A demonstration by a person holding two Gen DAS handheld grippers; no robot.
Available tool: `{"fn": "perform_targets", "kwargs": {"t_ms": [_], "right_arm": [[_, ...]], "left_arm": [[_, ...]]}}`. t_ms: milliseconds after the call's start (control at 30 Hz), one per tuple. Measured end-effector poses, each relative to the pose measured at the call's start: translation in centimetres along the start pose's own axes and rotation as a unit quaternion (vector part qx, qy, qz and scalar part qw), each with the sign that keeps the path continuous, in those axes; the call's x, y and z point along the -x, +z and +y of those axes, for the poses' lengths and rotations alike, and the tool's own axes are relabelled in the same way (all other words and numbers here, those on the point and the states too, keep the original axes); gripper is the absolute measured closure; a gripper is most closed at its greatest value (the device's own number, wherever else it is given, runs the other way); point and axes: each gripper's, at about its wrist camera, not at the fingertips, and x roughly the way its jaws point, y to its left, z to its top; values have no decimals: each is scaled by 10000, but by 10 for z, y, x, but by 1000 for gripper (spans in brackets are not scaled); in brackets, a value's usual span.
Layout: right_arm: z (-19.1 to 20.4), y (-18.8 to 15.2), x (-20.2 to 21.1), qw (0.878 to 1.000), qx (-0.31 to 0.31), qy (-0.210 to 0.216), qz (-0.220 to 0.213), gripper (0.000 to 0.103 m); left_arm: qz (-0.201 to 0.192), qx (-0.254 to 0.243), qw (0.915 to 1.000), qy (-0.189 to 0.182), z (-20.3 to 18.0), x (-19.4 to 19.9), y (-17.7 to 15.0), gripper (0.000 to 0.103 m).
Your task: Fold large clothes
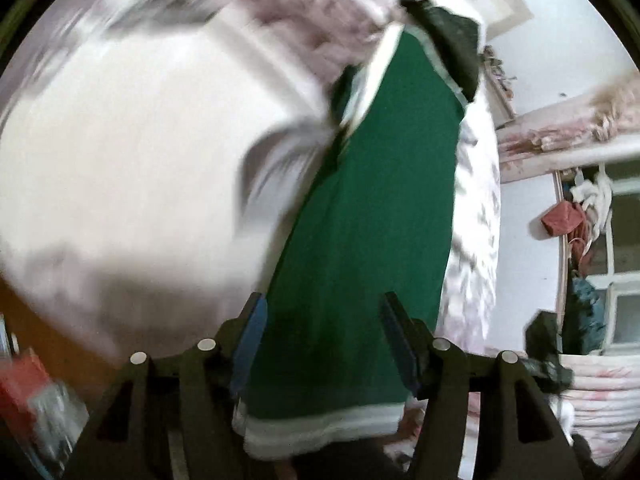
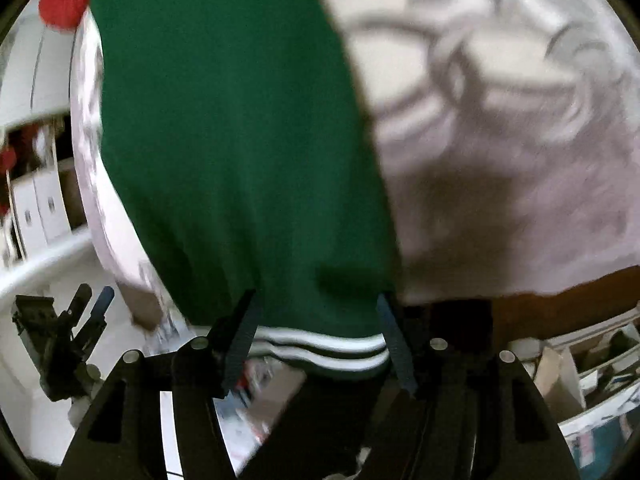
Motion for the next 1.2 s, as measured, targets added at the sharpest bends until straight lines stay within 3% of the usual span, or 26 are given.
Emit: {"fn": "perform_targets", "kwargs": {"t_ms": [133,200,300,333,433,567,633,700,800,967,1067,1200], "right_arm": [[24,65,31,9967,28,165,-799,40],[48,100,41,9930,250,171,-1142,40],[84,185,55,9872,444,451,-1466,42],[102,215,59,9839,569,546,-1606,45],[121,281,71,9788,788,510,-1822,58],[138,381,62,9778,894,207,-1886,59],[140,425,46,9799,817,-139,-1815,69],[135,456,30,9844,681,-207,-1607,69],[130,478,9,9890,607,-47,-1349,69],[136,488,9,9901,866,-108,-1100,68],[132,462,38,9889,1071,164,-1017,67],[125,387,52,9865,1416,359,-744,65]], "left_arm": [[-307,-532,9980,-152,-51,-62,86,47],[-450,-737,9962,87,-71,-90,127,49],[-593,-845,9942,308,-96,-129,184,49],[-592,-864,9940,331,-101,-142,203,49],[-370,-989,9897,961,-101,-181,247,49],[-114,-723,9886,1318,-83,-221,277,49],[-132,-706,9879,1378,-76,-228,281,49],[-170,-760,9868,1423,-74,-231,281,48],[-170,-819,9851,1503,-72,-237,284,47],[-140,-689,9862,1497,-74,-234,299,47],[-256,-591,9902,1236,-79,-202,290,47],[-325,-403,9951,845,-84,-152,234,47]]}}
